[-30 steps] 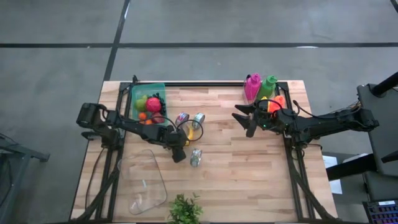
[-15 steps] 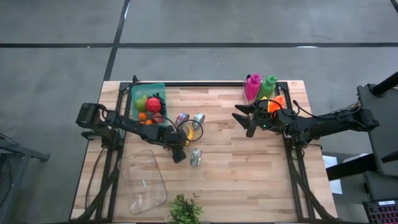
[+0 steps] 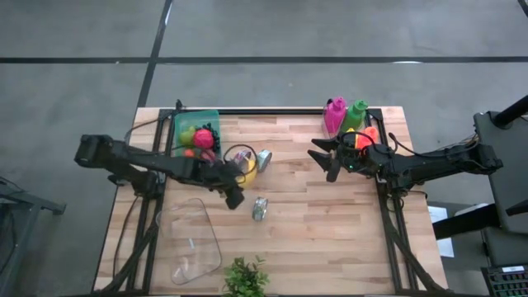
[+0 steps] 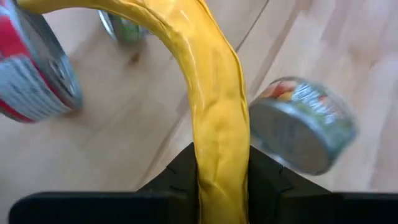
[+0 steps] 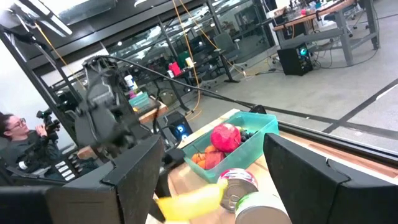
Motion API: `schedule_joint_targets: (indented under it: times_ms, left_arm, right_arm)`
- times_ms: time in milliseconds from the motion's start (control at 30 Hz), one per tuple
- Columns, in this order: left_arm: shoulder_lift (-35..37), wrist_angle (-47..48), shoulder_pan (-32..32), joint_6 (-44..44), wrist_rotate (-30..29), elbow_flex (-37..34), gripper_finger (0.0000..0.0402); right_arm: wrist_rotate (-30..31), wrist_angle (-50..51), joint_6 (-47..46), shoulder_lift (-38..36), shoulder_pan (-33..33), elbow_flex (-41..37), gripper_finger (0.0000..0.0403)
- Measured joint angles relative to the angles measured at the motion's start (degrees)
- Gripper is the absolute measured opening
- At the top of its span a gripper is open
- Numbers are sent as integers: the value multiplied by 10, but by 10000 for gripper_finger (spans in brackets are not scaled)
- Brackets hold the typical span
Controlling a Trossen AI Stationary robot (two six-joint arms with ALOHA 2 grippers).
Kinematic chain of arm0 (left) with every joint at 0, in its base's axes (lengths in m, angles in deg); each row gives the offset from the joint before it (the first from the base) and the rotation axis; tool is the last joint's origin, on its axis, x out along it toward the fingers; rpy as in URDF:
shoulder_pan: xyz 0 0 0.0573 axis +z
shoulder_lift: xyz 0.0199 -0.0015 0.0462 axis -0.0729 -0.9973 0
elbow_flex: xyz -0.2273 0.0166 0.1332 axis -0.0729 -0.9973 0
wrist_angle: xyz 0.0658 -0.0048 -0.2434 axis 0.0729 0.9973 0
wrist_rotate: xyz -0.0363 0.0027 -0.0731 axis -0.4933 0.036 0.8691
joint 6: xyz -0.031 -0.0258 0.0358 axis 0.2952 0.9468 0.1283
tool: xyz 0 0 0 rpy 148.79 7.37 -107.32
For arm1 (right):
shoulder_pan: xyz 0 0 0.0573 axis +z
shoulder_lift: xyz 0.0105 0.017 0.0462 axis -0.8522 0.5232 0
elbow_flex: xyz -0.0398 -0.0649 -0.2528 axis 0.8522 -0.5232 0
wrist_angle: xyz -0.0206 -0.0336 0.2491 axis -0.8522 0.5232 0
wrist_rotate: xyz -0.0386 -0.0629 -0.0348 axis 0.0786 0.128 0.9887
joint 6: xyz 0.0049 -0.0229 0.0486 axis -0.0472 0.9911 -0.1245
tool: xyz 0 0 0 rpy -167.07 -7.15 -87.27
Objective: Pick & Place Food Item
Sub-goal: Put the yellow banana into the green bin
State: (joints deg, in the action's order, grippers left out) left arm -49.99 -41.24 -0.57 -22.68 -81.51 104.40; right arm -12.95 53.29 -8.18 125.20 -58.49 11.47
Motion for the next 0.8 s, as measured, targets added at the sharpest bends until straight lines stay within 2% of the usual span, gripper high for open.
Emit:
schedule_joint_targets:
  times_ms: [133, 233, 567, 800]
  left_arm:
    - [54, 31, 0, 15, -27, 0, 90]
    - [99, 76, 0, 50, -71, 0, 90]
    - [245, 321, 0, 241, -208, 1, 90]
    - [326, 412, 32, 291, -221, 1, 90]
  right_arm:
    - [0, 0, 0, 0, 0, 0, 276]
    - [0, 0, 0, 0, 0, 0, 276]
    - [0, 0, 0, 0, 0, 0, 276]
    - [0, 0, 0, 0, 0, 0, 276]
